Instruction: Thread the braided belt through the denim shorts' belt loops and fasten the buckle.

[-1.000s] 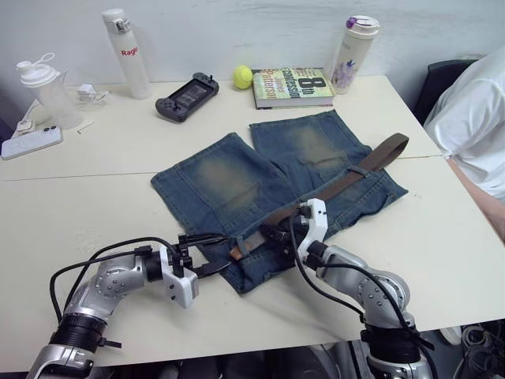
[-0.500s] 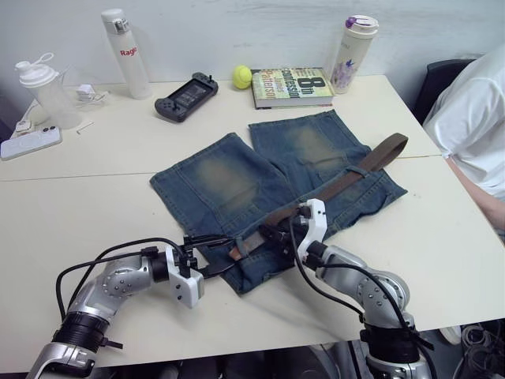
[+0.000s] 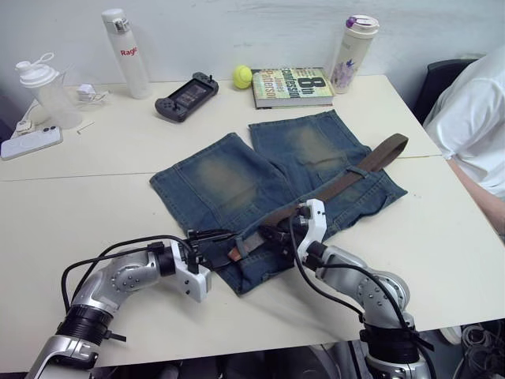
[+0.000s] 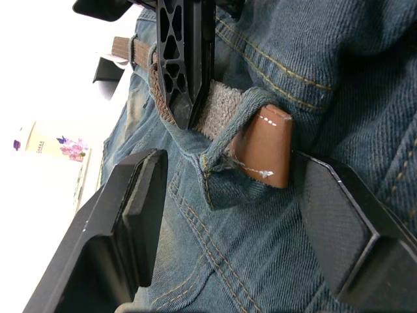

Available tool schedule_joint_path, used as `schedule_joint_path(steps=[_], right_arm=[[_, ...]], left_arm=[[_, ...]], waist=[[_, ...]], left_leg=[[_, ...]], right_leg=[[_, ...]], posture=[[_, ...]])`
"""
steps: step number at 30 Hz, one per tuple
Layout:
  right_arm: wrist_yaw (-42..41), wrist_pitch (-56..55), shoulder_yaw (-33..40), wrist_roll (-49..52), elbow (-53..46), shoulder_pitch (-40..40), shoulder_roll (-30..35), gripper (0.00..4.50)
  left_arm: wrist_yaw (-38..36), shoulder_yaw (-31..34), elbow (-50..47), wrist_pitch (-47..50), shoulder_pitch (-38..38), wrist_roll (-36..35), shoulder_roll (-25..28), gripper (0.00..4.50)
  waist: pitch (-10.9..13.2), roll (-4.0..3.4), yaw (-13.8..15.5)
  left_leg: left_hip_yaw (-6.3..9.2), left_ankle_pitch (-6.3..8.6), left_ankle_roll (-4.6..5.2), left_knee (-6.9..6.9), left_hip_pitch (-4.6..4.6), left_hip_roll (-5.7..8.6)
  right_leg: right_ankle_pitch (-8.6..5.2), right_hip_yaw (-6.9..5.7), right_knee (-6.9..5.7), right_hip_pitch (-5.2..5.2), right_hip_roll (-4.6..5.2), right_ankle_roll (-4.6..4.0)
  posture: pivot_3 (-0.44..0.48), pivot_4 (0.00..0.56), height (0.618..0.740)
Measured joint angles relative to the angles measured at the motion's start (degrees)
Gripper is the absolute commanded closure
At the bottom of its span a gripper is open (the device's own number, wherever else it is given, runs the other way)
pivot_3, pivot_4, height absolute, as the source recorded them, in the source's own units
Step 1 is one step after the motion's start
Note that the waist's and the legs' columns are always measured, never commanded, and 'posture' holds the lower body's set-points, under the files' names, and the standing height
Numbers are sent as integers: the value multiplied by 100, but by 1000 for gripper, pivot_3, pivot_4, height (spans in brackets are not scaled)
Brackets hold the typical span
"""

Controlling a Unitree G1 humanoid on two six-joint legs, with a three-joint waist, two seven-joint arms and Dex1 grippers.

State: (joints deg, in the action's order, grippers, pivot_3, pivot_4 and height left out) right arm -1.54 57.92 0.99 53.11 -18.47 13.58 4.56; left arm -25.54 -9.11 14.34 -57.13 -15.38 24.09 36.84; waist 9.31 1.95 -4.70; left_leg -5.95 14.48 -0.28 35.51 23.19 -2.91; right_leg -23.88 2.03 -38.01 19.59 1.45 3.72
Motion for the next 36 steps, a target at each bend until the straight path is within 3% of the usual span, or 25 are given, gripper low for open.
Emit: schedule_joint_path(steps=[4,5,7,12,21,25,28,30,36], right_arm=[[-1,11,-1,0,-7,0,0,4500],[-2,12,-1,0,-7,0,0,4500],[-8,14,-2,0,-7,-1,0,4500],[-15,32,-1,-2,-6,-1,1,4500],[28,131,92,38,-15,4,-92,4500],[326,210,477,286,45,20,-374,3035],[576,222,841,671,45,95,-465,1536],[608,284,1031,956,-171,192,-131,571],[-457,533,1004,1103,-1366,0,2009,571]], left_arm=[[4,-36,-7,-1,2,-57,31,1204],[4,-39,-7,-1,4,-74,38,1443],[4,-47,-8,-25,18,-125,64,1985],[21,-70,-39,-122,46,-196,171,4316],[34,-102,-58,-156,28,-195,233,4428],[34,-117,-59,-161,8,-174,234,4500],[38,-125,-58,-172,-3,-162,241,4500],[41,-139,-57,-175,-13,-159,248,4500],[45,-147,-56,-179,2,-168,332,4500]], waist=[[0,0,-2],[0,0,-2],[0,0,-2],[0,0,0],[0,-1,0],[2,-3,8],[6,-10,11],[11,-18,18],[17,-28,24]], left_leg=[[0,-1,-1,0,0,0],[0,-1,-1,0,0,0],[0,0,0,0,0,0],[0,0,0,0,0,0],[1,0,-1,-1,-1,0],[0,-1,-1,-1,1,1],[-1,-1,-1,-1,3,2],[-2,-1,0,1,6,4],[-2,6,11,2,5,5]], right_leg=[[0,0,0,0,0,0],[0,0,0,0,0,0],[0,0,0,1,0,0],[0,0,0,0,0,0],[0,-1,0,-1,0,0],[0,0,0,0,0,0],[0,0,1,0,1,0],[0,1,3,0,4,0],[0,3,19,0,2,0]], posture=[[0,150,740],[0,150,740],[0,150,740],[0,150,740],[0,150,740],[0,150,740],[0,150,740],[0,150,740],[0,150,740]])
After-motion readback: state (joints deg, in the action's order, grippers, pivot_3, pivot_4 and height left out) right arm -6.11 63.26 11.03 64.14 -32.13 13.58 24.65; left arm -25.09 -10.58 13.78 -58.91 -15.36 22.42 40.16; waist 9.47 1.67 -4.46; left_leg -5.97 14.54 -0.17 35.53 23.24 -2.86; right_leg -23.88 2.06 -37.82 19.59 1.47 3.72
